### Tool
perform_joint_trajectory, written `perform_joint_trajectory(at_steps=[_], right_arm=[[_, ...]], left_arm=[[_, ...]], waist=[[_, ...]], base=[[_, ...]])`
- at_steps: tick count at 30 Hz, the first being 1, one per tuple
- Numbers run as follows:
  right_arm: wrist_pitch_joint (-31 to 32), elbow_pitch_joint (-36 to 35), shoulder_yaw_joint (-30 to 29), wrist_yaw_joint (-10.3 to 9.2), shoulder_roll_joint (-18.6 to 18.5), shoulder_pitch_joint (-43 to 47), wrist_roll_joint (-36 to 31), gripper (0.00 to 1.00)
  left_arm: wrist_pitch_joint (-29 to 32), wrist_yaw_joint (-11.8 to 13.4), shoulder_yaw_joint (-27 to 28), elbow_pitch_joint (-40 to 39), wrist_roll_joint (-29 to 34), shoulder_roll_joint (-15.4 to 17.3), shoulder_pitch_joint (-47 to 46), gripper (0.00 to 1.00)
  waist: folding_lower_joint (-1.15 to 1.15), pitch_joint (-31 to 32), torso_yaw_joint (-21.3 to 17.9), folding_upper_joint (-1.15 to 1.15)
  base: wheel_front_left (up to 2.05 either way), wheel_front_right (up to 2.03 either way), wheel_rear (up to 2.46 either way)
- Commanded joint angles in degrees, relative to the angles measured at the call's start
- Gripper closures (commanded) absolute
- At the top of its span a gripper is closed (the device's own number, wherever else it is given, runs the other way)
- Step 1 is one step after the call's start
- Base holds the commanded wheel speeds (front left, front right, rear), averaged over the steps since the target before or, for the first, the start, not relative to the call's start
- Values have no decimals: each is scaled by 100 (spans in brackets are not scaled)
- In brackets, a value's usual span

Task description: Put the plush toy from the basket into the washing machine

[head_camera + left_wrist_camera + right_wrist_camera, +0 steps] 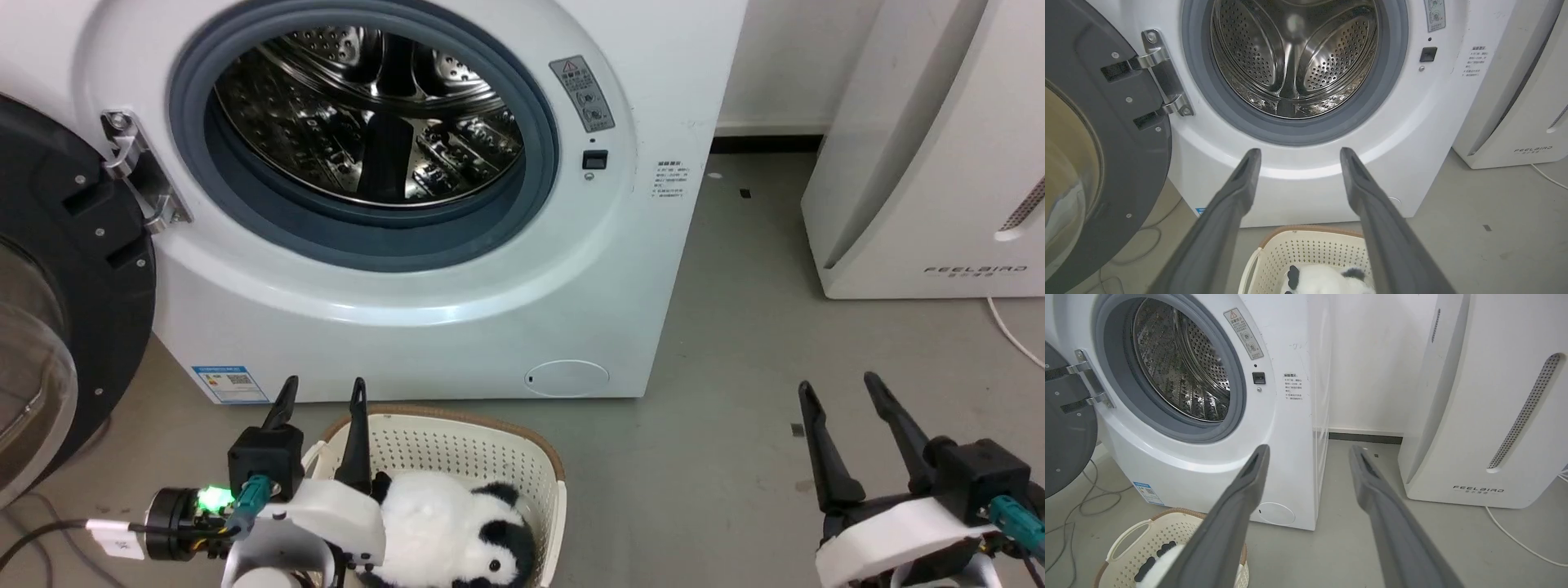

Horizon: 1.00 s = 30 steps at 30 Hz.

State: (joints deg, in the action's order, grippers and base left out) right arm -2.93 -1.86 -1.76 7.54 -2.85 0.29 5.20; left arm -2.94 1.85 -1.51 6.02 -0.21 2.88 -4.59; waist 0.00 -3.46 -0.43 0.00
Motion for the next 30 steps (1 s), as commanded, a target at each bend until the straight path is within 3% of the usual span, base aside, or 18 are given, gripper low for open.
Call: perform_joint_trajectory(at_steps=[1,30], right_arm=[[-70,-60,-28,-1,-1,-148,72,0],[-404,-343,70,-2,-1,-826,544,0]], left_arm=[[-63,22,-32,137,-45,26,-167,0],[-173,-256,-272,2754,-168,354,-1917,0]], waist=[[0,-75,-18,0],[0,-1594,-404,0]], base=[[0,0,0],[0,0,0]])
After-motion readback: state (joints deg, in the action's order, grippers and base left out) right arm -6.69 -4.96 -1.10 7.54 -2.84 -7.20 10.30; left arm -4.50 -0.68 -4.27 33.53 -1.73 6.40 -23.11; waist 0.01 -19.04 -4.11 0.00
